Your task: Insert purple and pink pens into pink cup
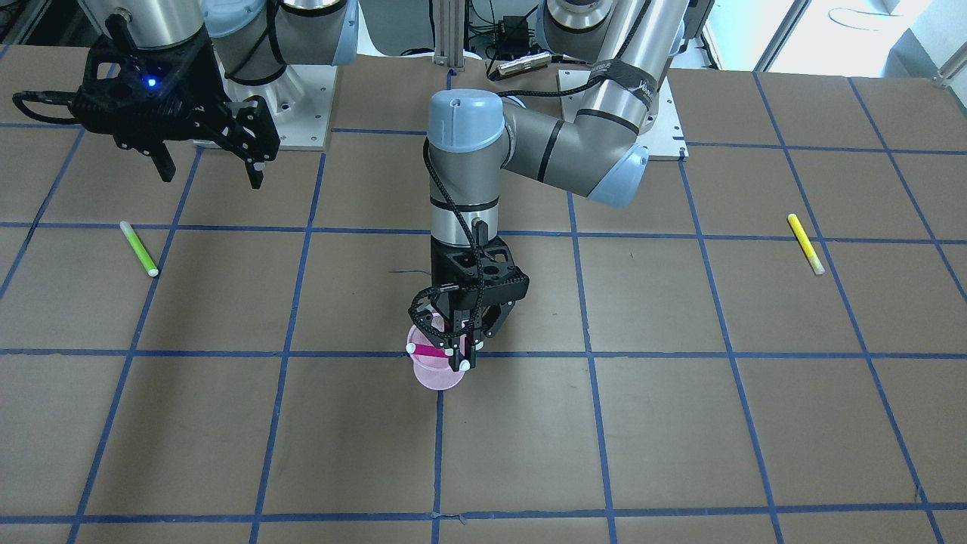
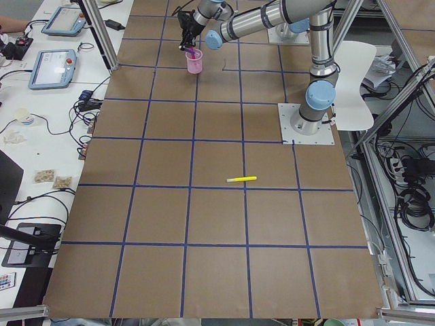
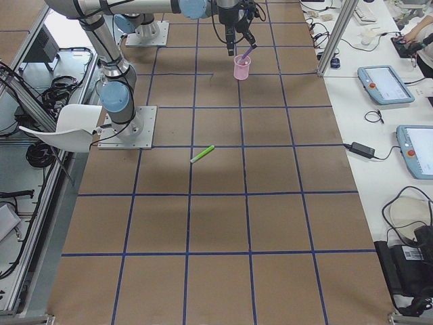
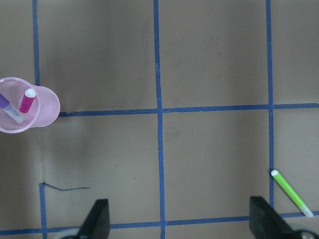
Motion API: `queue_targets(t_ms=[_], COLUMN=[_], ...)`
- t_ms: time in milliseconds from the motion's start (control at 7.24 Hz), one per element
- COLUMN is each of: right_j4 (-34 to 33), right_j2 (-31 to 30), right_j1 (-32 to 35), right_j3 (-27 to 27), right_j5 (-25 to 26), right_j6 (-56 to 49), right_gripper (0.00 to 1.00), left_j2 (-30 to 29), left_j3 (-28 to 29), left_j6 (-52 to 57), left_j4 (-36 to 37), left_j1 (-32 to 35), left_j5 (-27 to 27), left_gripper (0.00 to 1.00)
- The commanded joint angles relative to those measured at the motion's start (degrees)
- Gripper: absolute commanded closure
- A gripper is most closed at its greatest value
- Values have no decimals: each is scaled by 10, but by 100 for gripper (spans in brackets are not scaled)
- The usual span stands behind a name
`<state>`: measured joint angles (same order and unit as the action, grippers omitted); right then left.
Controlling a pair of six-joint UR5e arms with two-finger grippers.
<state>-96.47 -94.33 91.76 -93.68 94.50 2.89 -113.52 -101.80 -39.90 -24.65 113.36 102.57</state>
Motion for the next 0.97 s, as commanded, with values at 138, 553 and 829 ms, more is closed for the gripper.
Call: queue_targets(t_ms=[138, 553, 829], right_j4=[-6, -6, -4], right_j2=[1, 2, 3], right_j1=[0, -1, -1], right_j3=[1, 1, 0], right_j5=[9, 10, 10], right_j6=[0, 0, 0], right_gripper=[0, 0, 0], left_j2=[-1, 0, 1], left_j3=[-10, -9, -3], left_j6=[0, -2, -1], left_j4=[2, 2, 2], left_j1=[5, 10, 10], left_j5=[0, 0, -1], left_gripper=[92, 3, 0])
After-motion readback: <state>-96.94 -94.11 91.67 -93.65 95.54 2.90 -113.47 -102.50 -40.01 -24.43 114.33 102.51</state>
